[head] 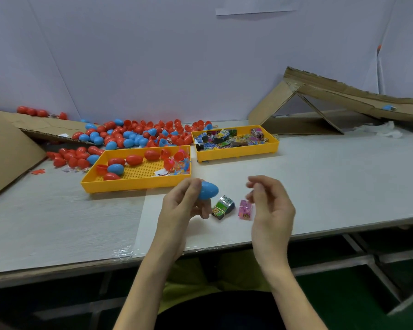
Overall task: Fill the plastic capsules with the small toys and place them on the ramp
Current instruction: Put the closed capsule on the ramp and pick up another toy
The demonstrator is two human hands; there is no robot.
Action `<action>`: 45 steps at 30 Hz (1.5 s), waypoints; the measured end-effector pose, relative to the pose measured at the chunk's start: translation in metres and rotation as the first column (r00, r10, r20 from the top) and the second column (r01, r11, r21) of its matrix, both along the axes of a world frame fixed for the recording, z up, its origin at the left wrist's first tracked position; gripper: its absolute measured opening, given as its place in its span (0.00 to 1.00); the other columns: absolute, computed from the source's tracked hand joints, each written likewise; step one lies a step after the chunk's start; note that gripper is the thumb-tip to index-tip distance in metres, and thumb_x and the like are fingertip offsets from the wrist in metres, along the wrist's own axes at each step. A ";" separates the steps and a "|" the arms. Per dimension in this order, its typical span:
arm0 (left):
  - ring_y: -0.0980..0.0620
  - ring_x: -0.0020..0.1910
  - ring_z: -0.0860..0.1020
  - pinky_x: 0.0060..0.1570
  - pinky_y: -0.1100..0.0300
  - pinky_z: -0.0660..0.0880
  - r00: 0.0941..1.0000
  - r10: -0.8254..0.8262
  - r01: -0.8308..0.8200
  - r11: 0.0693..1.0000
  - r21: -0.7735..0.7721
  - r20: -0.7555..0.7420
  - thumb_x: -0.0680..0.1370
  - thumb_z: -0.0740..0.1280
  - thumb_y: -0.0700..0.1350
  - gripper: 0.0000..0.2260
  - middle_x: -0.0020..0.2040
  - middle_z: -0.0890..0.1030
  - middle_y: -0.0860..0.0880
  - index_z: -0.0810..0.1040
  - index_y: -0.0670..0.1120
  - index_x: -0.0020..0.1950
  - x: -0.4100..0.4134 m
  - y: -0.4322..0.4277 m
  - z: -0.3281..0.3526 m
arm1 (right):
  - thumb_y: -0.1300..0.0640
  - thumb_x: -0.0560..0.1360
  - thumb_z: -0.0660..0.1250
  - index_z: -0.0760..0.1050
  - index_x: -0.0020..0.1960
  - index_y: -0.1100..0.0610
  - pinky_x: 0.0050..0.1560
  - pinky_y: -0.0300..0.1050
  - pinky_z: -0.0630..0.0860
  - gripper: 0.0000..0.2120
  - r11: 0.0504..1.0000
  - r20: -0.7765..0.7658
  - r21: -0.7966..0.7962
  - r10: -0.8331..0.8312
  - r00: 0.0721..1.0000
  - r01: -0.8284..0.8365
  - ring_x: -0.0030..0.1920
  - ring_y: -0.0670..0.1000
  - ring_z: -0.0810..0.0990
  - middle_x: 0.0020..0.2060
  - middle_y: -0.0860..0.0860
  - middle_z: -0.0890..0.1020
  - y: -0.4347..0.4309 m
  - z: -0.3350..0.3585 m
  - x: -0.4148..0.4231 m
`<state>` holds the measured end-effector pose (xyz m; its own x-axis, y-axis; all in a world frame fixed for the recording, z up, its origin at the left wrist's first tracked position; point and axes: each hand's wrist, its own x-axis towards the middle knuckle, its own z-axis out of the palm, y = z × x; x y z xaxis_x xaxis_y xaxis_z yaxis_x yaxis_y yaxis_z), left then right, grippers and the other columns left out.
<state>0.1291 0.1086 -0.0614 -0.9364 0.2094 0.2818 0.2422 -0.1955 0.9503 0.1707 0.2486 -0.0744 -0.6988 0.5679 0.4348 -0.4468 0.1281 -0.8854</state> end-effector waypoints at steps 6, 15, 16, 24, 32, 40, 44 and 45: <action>0.52 0.34 0.78 0.36 0.62 0.76 0.999 0.041 -0.042 0.997 0.062 0.016 0.74 0.71 0.52 0.08 0.37 0.82 0.47 0.81 0.50 0.50 -0.002 -0.003 -0.001 | 0.59 0.77 0.70 0.81 0.51 0.45 0.53 0.40 0.65 0.09 0.761 0.207 0.645 -0.257 0.944 0.066 0.52 0.39 0.67 0.52 0.41 0.77 0.035 0.000 -0.006; 0.52 0.35 0.79 0.35 0.60 0.76 0.996 0.037 -0.046 0.993 0.110 0.080 0.76 0.62 0.46 0.14 0.38 0.82 0.50 0.78 0.48 0.60 -0.006 -0.002 -0.001 | 0.44 0.73 0.71 0.80 0.48 0.42 0.65 0.48 0.60 0.05 0.629 0.399 0.770 -0.347 0.849 -0.105 0.64 0.47 0.70 0.59 0.41 0.77 0.042 -0.003 -0.008; 0.52 0.34 0.79 0.35 0.60 0.76 0.996 0.037 -0.045 0.994 0.104 0.077 0.78 0.60 0.45 0.13 0.38 0.80 0.51 0.78 0.49 0.60 -0.006 -0.002 -0.002 | 0.46 0.74 0.72 0.81 0.47 0.43 0.63 0.48 0.62 0.03 0.653 0.369 0.754 -0.339 0.865 -0.066 0.61 0.47 0.72 0.56 0.41 0.79 0.041 -0.003 -0.008; 0.51 0.32 0.76 0.35 0.57 0.75 0.988 -0.005 -0.033 0.968 0.247 0.152 0.78 0.62 0.57 0.18 0.34 0.76 0.47 0.75 0.42 0.53 -0.003 -0.002 0.001 | 0.61 0.74 0.73 0.84 0.48 0.46 0.45 0.33 0.77 0.09 0.924 0.156 0.223 0.280 0.947 -0.310 0.45 0.43 0.83 0.43 0.43 0.85 0.027 0.021 -0.006; 0.47 0.48 0.82 0.47 0.57 0.80 0.999 -0.004 0.006 0.998 0.063 -0.038 0.71 0.74 0.52 0.19 0.47 0.83 0.44 0.76 0.44 0.56 -0.005 -0.002 -0.005 | 0.58 0.70 0.77 0.72 0.63 0.37 0.47 0.34 0.79 0.29 0.895 -0.012 0.403 0.216 0.976 -0.193 0.42 0.45 0.81 0.41 0.39 0.81 -0.006 0.017 -0.014; 0.54 0.43 0.82 0.45 0.63 0.79 0.992 0.069 -0.068 0.998 0.014 -0.103 0.71 0.76 0.40 0.13 0.42 0.83 0.50 0.77 0.47 0.52 -0.003 -0.004 -0.010 | 0.62 0.69 0.78 0.70 0.63 0.38 0.45 0.35 0.79 0.31 0.870 0.017 0.427 0.264 0.964 -0.246 0.43 0.46 0.81 0.43 0.42 0.79 -0.003 0.013 -0.014; 0.52 0.44 0.82 0.47 0.61 0.79 0.990 0.094 -0.093 0.996 0.019 -0.107 0.73 0.75 0.35 0.13 0.43 0.83 0.48 0.79 0.51 0.49 -0.004 -0.006 -0.011 | 0.57 0.70 0.75 0.72 0.65 0.43 0.44 0.35 0.79 0.26 0.872 0.010 0.365 0.347 0.938 -0.327 0.46 0.49 0.81 0.44 0.43 0.80 0.000 0.014 -0.012; 0.51 0.44 0.82 0.47 0.61 0.79 0.989 0.100 -0.099 0.995 0.017 -0.107 0.73 0.75 0.36 0.13 0.43 0.83 0.47 0.79 0.52 0.48 -0.004 -0.006 -0.011 | 0.56 0.71 0.74 0.74 0.64 0.44 0.44 0.36 0.78 0.24 0.879 0.008 0.327 0.365 0.931 -0.348 0.46 0.50 0.82 0.44 0.44 0.81 0.000 0.014 -0.012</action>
<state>0.1250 0.1025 -0.0724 -0.9164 0.1127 0.3842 0.3622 -0.1757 0.9154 0.1584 0.2491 -0.0605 -0.7991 0.1103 0.5910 -0.5599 0.2211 -0.7985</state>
